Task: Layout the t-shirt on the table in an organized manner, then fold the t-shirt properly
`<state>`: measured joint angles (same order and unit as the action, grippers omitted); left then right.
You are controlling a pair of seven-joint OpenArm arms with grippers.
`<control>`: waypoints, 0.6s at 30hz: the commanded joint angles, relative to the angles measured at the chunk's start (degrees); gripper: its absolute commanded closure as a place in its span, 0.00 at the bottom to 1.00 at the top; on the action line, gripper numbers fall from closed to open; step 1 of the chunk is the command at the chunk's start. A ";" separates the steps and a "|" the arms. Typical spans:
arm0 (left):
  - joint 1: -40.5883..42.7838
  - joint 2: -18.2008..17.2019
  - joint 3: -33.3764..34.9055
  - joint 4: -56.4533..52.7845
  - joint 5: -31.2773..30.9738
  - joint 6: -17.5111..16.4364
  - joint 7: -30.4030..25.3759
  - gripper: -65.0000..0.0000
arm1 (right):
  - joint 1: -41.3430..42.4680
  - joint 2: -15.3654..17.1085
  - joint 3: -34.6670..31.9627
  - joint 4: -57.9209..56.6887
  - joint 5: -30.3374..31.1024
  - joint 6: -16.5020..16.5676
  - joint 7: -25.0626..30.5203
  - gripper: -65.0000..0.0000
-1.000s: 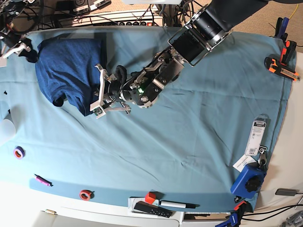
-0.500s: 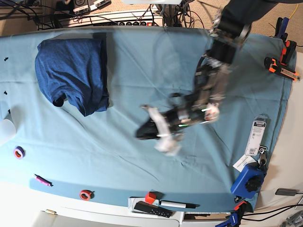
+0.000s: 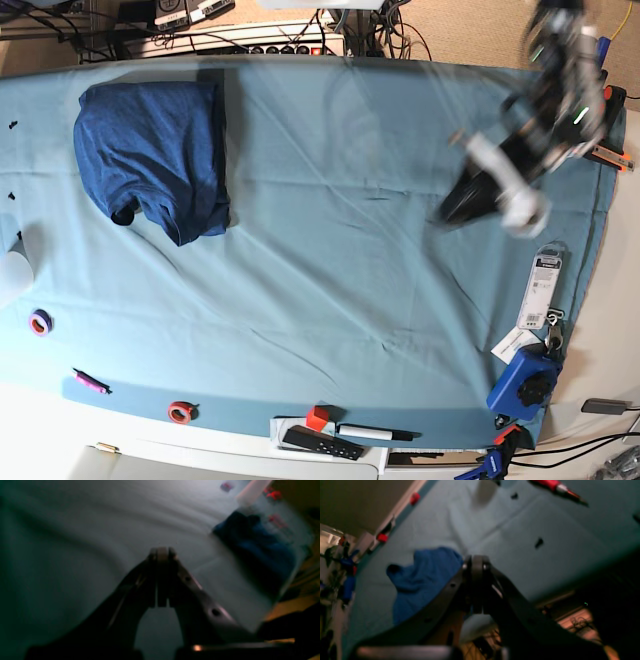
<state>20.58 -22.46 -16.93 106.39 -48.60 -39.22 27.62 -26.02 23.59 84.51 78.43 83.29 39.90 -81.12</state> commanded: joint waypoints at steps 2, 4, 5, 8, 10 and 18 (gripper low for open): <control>5.18 -0.74 -4.42 3.15 -5.33 -0.78 2.36 1.00 | -2.95 1.62 0.49 0.87 1.71 0.10 1.12 1.00; 10.40 -0.72 -8.11 3.52 -10.23 -0.78 7.02 1.00 | -5.66 1.62 0.49 0.87 1.71 0.10 1.12 1.00; 13.03 -0.72 -9.53 3.48 -12.46 -0.78 9.84 1.00 | -7.15 1.62 0.49 0.87 1.71 0.10 1.12 1.00; 20.85 -0.74 -12.35 3.30 -18.36 -0.78 17.77 1.00 | -11.21 1.64 0.49 0.87 1.71 0.10 1.12 1.00; 25.49 -0.74 -12.87 3.23 -22.14 -0.78 21.49 1.00 | -13.55 1.64 0.49 0.87 1.71 0.10 1.12 1.00; 37.33 -1.05 -12.81 2.78 -27.50 -0.78 34.03 1.00 | -22.08 1.64 -16.57 0.85 1.71 0.10 1.12 1.00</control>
<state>57.08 -22.63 -29.34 108.66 -74.67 -39.53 61.82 -47.13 24.10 67.11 78.50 83.90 39.92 -80.64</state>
